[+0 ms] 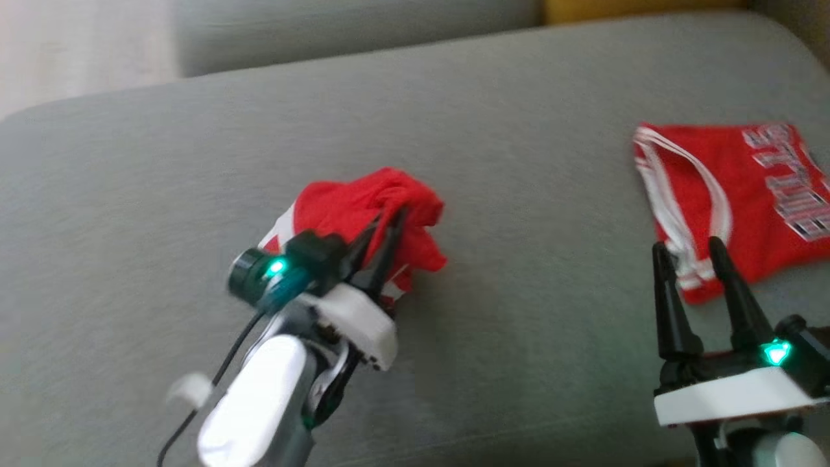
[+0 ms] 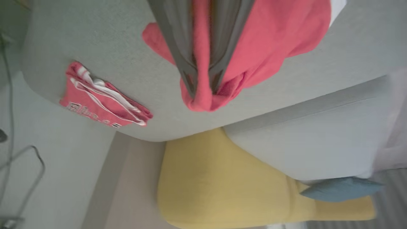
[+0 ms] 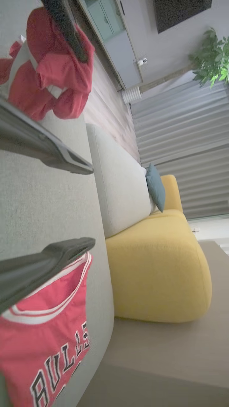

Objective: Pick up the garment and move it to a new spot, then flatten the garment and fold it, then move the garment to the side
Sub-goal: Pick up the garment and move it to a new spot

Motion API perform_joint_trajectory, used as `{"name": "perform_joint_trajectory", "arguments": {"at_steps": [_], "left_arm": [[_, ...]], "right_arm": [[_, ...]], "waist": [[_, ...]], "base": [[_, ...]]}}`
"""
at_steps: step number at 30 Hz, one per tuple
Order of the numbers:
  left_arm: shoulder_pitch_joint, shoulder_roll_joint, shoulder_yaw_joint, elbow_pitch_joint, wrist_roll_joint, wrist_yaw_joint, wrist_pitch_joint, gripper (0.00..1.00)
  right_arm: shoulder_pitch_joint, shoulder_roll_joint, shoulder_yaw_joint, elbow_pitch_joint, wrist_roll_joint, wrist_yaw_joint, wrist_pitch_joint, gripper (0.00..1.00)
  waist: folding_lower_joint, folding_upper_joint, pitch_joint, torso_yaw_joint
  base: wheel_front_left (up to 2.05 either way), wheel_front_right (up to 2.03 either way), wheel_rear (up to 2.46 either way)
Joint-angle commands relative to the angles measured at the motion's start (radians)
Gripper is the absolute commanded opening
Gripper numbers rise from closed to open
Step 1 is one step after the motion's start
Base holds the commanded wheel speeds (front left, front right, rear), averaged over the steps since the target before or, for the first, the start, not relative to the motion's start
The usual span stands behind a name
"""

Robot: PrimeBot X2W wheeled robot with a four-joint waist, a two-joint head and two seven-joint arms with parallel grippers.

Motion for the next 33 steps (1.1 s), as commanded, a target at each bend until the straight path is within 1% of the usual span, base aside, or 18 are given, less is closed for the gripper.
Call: {"name": "perform_joint_trajectory", "arguments": {"at_steps": [1, 4, 8, 9, 10, 11, 15, 20, 24, 28, 33], "left_arm": [[-0.06, -0.003, 0.005, 0.019, 0.0, -0.01, 0.034, 0.0], [-0.07, -0.003, -0.027, 0.091, 0.0, -0.024, 0.08, 0.0], [-0.068, 0.0, -0.049, 0.138, -0.002, -0.037, 0.108, 0.0], [-0.067, 0.003, -0.054, 0.143, -0.001, -0.04, 0.105, 0.04], [-0.064, 0.006, -0.059, 0.146, 0.001, -0.042, 0.102, 0.57], [-0.062, 0.011, -0.064, 0.146, 0.003, -0.044, 0.097, 1.0], [-0.053, 0.03, -0.08, 0.113, 0.034, -0.034, 0.04, 1.0], [-0.037, 0.044, -0.063, -0.005, 0.059, 0.014, -0.064, 1.0], [-0.012, 0.057, -0.002, -0.076, 0.044, 0.069, -0.129, 1.0], [0.029, 0.084, 0.087, -0.102, 0.018, 0.131, -0.165, 1.0], [0.095, 0.135, 0.174, -0.107, -0.013, 0.17, -0.183, 1.0]], "right_arm": [[-0.049, -0.007, 0.036, -0.022, 0.011, -0.001, -0.016, 1.0], [-0.064, -0.007, 0.049, -0.005, 0.019, -0.001, -0.03, 1.0], [-0.07, -0.007, 0.055, 0.012, 0.021, -0.001, -0.04, 1.0], [-0.07, -0.007, 0.055, 0.016, 0.019, -0.001, -0.043, 1.0], [-0.071, -0.007, 0.054, 0.02, 0.016, -0.001, -0.045, 1.0], [-0.071, -0.007, 0.052, 0.022, 0.011, -0.001, -0.047, 1.0], [-0.076, -0.007, 0.049, 0.028, -0.001, -0.001, -0.051, 1.0], [-0.072, -0.007, 0.032, 0.02, -0.027, -0.001, -0.043, 1.0], [-0.064, -0.007, 0.015, 0.011, -0.041, -0.001, -0.03, 1.0], [-0.054, -0.007, 0.005, 0.0, -0.05, -0.001, -0.013, 1.0], [-0.038, -0.007, -0.009, -0.005, -0.053, -0.001, 0.003, 1.0]], "waist": [[0.0, -0.0001, 0.08, -0.122], [0.0, -0.0001, 0.097, -0.157], [0.0, -0.0001, 0.1, -0.172], [0.0, -0.0001, 0.101, -0.174], [0.0, -0.0001, 0.1, -0.173], [0.0, -0.0001, 0.1, -0.171], [0.0, -0.0001, 0.09, -0.145], [0.0, -0.0001, 0.058, -0.072], [0.0, -0.0001, 0.031, -0.001], [0.0, -0.0001, 0.013, 0.071], [0.0, -0.0001, -0.009, 0.145]], "base": [[0.0, 0.0, 0.0], [0.0, 0.0, 0.0], [0.0, 0.0, 0.0], [0.0, 0.0, 0.0], [0.0, 0.0, 0.0], [0.0, 0.0, 0.0], [0.0, 0.0, 0.0], [0.0, 0.0, 0.0], [0.0, 0.0, 0.0], [0.0, 0.0, 0.0], [0.0, 0.0, 0.0]]}}
